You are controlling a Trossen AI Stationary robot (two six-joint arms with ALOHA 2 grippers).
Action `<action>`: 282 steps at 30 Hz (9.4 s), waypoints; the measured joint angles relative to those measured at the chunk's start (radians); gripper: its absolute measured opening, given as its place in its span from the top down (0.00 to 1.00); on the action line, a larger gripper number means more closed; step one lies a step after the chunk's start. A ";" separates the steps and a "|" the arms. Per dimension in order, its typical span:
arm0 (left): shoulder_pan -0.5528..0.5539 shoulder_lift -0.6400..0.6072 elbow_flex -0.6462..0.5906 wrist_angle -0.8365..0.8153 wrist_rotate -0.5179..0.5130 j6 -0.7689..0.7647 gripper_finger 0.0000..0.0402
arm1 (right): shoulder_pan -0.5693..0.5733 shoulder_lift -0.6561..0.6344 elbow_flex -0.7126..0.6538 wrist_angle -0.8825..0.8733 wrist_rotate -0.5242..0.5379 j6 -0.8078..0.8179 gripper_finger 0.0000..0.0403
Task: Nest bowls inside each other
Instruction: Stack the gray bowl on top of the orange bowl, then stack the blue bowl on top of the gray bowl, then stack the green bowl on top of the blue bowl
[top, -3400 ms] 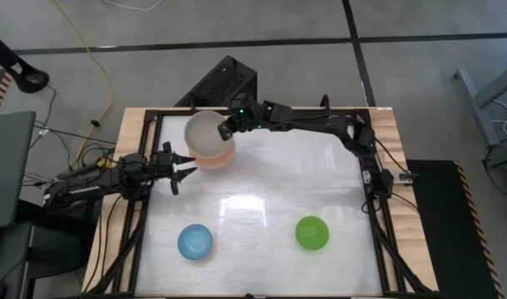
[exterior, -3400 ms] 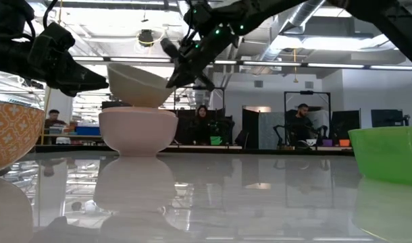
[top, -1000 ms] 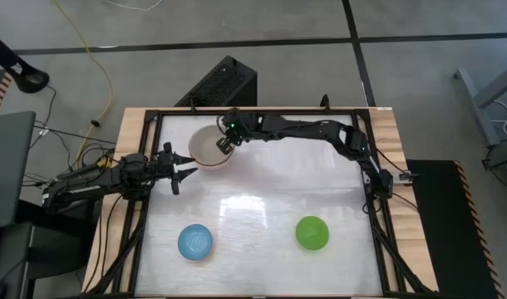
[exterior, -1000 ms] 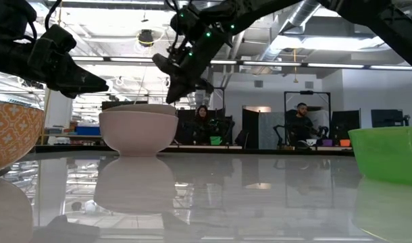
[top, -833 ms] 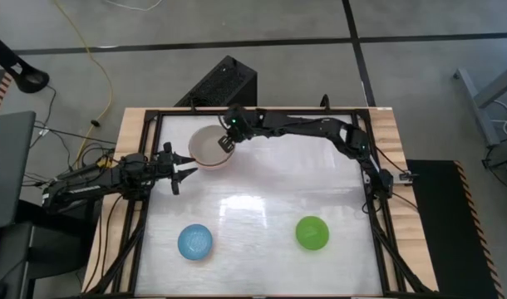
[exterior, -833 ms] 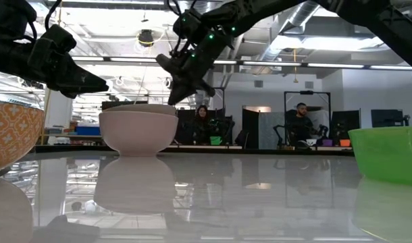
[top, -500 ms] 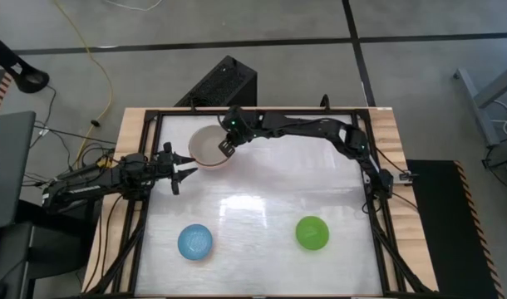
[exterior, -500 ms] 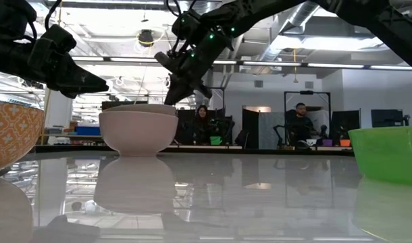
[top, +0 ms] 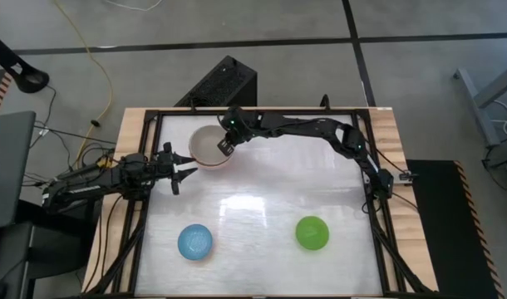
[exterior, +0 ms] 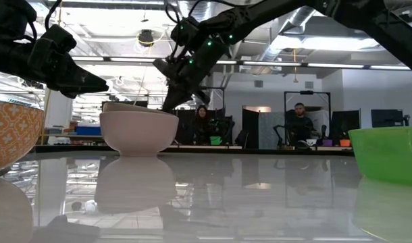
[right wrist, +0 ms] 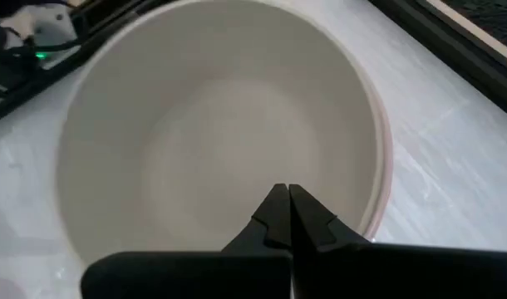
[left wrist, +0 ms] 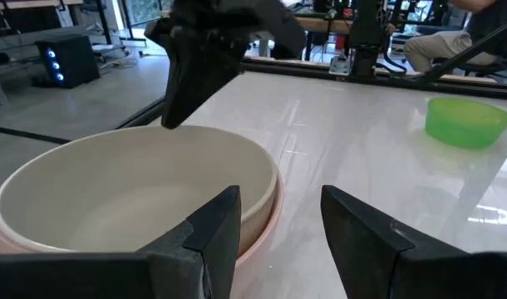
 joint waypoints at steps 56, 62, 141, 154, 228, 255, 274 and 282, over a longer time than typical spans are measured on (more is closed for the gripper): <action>0.000 0.019 0.000 0.005 0.003 0.000 0.61 | 0.511 0.093 -0.001 0.189 0.053 0.179 0.52; 0.000 0.035 0.000 0.004 0.001 0.000 0.61 | 0.492 0.143 0.004 0.265 0.044 0.181 0.35; 0.000 0.037 0.000 0.000 0.003 0.000 0.61 | 0.010 0.096 0.362 -0.108 -0.057 -0.067 0.95; 0.000 0.062 0.000 0.000 0.002 0.000 0.61 | -0.032 0.246 0.362 0.023 -0.130 0.034 0.95; 0.000 0.071 0.000 -0.001 0.001 0.000 0.61 | -0.031 0.151 0.396 -0.265 -0.054 -0.055 0.47; 0.000 0.071 0.000 0.000 0.000 0.000 0.61 | 0.528 0.058 0.394 -1.073 -0.050 -0.030 0.49; 0.000 0.071 0.000 -0.001 0.000 0.000 0.61 | 0.711 -0.222 -0.036 -1.069 0.103 0.340 0.51; 0.000 0.071 0.000 0.000 0.000 0.000 0.61 | 0.749 -0.554 -0.587 -0.769 0.059 0.680 0.51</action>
